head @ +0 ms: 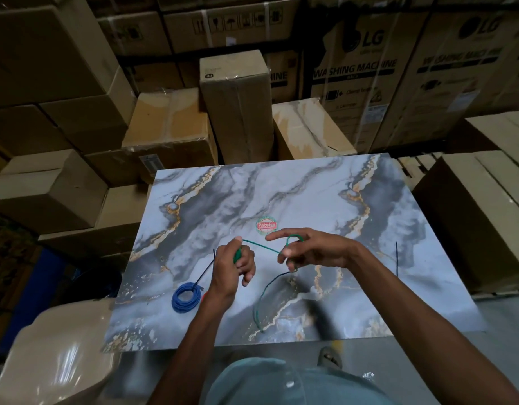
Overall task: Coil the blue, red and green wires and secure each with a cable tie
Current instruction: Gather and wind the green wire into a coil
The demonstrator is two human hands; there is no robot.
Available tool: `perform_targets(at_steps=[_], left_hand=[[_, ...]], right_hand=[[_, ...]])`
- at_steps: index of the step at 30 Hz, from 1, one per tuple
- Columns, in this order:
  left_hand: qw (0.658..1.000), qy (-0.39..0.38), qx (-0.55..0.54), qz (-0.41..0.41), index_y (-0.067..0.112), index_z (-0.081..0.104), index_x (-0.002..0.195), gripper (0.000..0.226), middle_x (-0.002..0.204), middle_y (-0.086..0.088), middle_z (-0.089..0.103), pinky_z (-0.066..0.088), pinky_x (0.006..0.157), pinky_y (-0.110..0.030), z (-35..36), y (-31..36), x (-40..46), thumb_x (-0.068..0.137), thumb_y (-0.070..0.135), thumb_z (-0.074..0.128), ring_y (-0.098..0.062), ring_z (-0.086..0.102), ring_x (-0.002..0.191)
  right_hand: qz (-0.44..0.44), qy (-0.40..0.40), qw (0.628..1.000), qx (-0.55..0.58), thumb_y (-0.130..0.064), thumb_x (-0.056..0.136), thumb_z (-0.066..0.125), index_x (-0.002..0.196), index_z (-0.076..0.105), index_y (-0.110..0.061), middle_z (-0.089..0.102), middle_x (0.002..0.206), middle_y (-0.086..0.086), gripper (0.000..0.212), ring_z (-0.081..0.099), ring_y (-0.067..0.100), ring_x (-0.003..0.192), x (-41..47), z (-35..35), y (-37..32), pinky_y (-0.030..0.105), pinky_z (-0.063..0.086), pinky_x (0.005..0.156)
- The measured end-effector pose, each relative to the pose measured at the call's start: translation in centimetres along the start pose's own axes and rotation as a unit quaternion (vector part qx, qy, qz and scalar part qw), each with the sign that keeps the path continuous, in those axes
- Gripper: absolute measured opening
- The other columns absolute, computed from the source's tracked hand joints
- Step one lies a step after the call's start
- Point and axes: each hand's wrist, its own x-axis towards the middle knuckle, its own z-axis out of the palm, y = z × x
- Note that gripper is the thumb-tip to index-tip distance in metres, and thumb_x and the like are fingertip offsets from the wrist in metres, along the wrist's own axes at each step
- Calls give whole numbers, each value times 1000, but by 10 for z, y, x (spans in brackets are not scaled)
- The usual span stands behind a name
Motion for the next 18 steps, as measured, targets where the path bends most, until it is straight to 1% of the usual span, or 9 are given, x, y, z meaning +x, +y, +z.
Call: perform_targets(at_steps=[2,4,6,8,9,10,12,15,18], left_hand=[[1000,19,-13,13,18,31,45,51,45,-2,21,22,40,-23,-1,-1,1,93,33,38,-18,31,34],[999,30,-18,21,19,31,44,52,44,-2,21,22,39,-23,-2,-2,2,94,33,37,-18,31,33],[999,28,-17,21,18,31,44,52,45,-2,21,23,39,-23,-2,-2,1,93,34,38,-19,31,33],[1000,9,-8,20,16,30,45,52,46,-2,21,23,40,-24,0,-1,-3,92,34,38,-19,31,34],[1000,-4,-1,23,15,30,45,52,46,-2,20,23,40,-23,2,0,-4,93,34,39,-19,32,34],[1000,-18,7,25,15,30,46,52,46,-2,20,23,40,-23,5,-1,-5,94,33,39,-19,33,34],[998,-51,37,29,15,30,45,55,45,-3,20,24,41,-23,9,-3,-7,95,35,40,-19,33,34],[988,-95,115,27,17,30,45,57,44,-4,23,25,43,-23,15,-7,-7,94,42,44,-20,33,36],[972,-127,196,18,21,30,43,58,42,2,26,30,47,-24,20,-12,-7,97,39,42,-21,33,40]], right_hand=[[-5,44,999,18,2,92,70,139,58,-7,69,97,17,49,64,24,74,2,0,5,32,56,78],[-4,108,993,39,3,92,71,128,64,-2,71,93,16,38,67,23,72,3,2,7,30,59,75],[-7,210,977,29,-3,84,82,106,69,-4,70,84,16,25,67,21,65,7,5,7,30,59,71],[-18,339,941,-5,-14,73,93,90,69,-4,69,72,15,31,64,20,56,13,8,7,32,59,65],[-29,386,922,-19,-18,69,96,86,68,-2,69,67,15,36,64,20,54,17,8,7,32,60,63],[-42,412,910,-36,-20,69,97,84,69,1,69,64,14,38,64,20,52,19,10,6,33,60,60],[-68,417,904,-63,-21,77,92,83,72,7,68,61,12,34,61,20,51,20,16,0,33,62,58],[-52,340,933,-107,-18,88,82,81,75,10,65,60,12,30,57,20,51,16,27,-14,30,59,53],[-8,273,953,-133,-15,94,74,79,72,8,61,54,7,29,54,16,44,14,33,-24,24,51,47]])
